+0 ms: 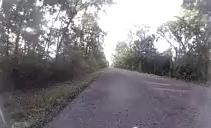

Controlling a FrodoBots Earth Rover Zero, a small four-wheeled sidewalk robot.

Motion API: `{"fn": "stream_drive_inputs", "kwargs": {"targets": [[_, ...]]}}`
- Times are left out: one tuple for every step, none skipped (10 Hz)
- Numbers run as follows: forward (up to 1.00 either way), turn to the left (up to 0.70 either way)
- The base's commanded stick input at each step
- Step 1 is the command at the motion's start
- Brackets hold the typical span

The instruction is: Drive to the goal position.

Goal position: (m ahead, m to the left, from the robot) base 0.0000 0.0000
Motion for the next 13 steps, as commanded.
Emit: {"fn": "stream_drive_inputs", "kwargs": {"targets": [[0.05,0.0],[0.05,0.0],[0.05,0.0],[0.05,0.0],[0.05,0.0],[0.05,0.0],[0.05,0.0],[0.05,0.0],[0.05,0.0],[0.05,0.0],[0.05,0.0],[0.05,0.0],[0.05,0.0]]}}
